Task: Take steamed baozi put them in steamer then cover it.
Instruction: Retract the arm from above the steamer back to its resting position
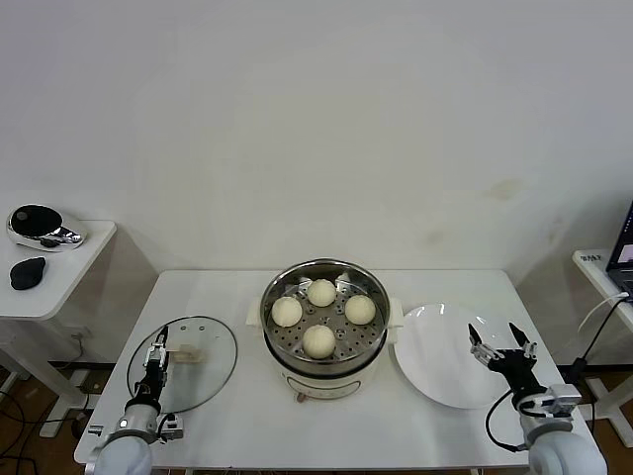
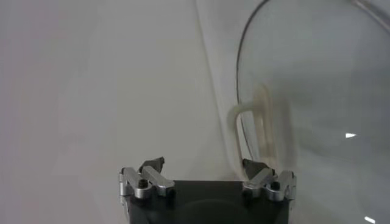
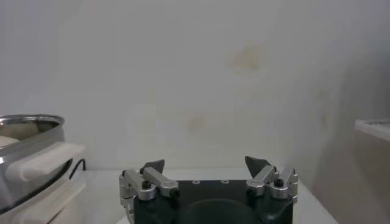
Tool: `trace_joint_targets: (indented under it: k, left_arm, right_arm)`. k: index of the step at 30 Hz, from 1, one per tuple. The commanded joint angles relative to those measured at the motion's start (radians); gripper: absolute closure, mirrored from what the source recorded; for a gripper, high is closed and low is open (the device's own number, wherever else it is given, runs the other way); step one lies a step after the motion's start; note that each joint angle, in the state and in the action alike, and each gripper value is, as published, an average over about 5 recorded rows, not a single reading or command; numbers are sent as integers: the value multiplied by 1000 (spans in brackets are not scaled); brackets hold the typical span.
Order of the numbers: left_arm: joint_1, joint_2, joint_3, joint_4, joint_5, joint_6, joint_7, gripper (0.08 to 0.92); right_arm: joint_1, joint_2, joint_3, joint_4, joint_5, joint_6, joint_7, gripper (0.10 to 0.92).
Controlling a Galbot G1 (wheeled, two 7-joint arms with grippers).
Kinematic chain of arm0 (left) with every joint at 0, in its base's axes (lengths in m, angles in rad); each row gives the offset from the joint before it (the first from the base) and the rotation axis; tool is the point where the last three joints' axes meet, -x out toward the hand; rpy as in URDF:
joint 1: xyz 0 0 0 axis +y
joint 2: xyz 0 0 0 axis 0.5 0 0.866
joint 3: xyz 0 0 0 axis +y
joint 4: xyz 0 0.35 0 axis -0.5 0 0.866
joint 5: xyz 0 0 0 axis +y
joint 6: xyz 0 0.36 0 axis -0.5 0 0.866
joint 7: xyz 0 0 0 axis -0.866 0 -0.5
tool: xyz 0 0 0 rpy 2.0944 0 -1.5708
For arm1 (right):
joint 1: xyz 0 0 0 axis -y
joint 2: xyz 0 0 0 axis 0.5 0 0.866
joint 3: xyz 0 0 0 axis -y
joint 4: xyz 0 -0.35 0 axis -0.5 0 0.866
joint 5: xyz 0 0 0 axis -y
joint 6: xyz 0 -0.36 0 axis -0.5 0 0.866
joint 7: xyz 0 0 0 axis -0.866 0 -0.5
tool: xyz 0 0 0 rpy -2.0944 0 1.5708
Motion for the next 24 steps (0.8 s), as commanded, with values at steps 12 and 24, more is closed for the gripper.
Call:
trace_joint_targets:
  k: [12, 24]
  left_arm:
    - [-84, -16, 16, 110, -35, 13, -51, 177]
    - [-106, -24, 18, 201, -88, -42, -140, 177]
  right_arm:
    - [-12, 5, 5, 2, -5, 5, 2, 202]
    - [-15, 5, 3, 1, -5, 6, 2, 202]
